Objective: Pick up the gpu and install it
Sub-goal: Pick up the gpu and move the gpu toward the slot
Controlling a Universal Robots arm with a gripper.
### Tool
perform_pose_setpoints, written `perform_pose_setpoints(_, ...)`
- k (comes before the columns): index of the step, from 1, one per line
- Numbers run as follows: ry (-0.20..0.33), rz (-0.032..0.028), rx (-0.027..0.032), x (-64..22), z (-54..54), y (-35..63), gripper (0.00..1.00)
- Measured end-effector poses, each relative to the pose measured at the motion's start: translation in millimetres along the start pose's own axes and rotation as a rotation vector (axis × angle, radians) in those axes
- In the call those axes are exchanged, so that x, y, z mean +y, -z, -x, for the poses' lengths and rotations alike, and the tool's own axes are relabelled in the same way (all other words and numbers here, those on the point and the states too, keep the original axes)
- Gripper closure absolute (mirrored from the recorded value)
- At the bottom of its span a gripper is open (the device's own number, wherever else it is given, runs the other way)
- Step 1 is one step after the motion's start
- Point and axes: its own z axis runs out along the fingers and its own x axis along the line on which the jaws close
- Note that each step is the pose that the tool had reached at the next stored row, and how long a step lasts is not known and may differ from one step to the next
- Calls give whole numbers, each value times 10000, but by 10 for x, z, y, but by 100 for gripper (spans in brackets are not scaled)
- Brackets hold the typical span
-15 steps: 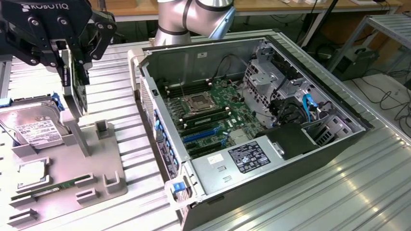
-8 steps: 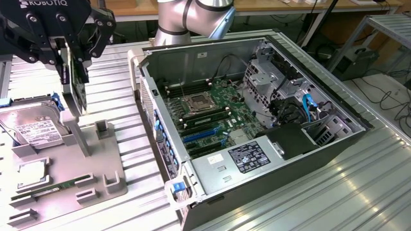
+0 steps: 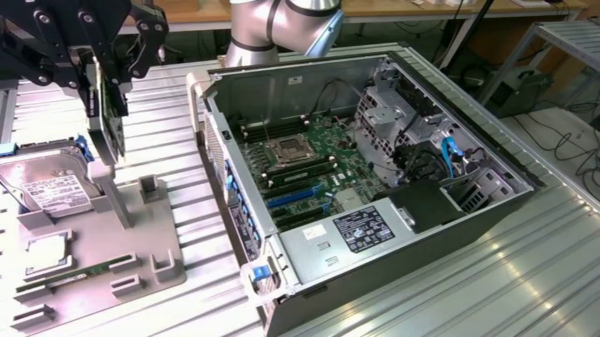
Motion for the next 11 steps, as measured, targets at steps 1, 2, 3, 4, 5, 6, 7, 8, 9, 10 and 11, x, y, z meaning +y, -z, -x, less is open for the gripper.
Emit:
perform_pose_setpoints(1, 0, 3, -1, 0, 0, 7, 72)
perform_pose_setpoints(2, 0, 3, 0, 1, 0, 19, 72)
perform_pose_setpoints(3, 0, 4, 0, 1, 0, 29, 72)
perform_pose_setpoints(4, 0, 4, 0, 1, 0, 35, 72)
perform_pose_setpoints(5, 0, 6, 0, 1, 0, 40, 72)
perform_pose_setpoints(6, 0, 9, -1, 1, 0, 47, 72)
perform_pose_setpoints(7, 0, 9, 0, 2, 0, 55, 72)
perform_pose_setpoints(8, 0, 10, 0, 2, 0, 61, 72)
perform_pose_setpoints(9, 0, 10, 0, 2, 0, 69, 72)
perform_pose_setpoints(10, 0, 10, 1, 3, 0, 76, 72)
perform_pose_setpoints(11, 0, 12, 1, 3, 0, 83, 72)
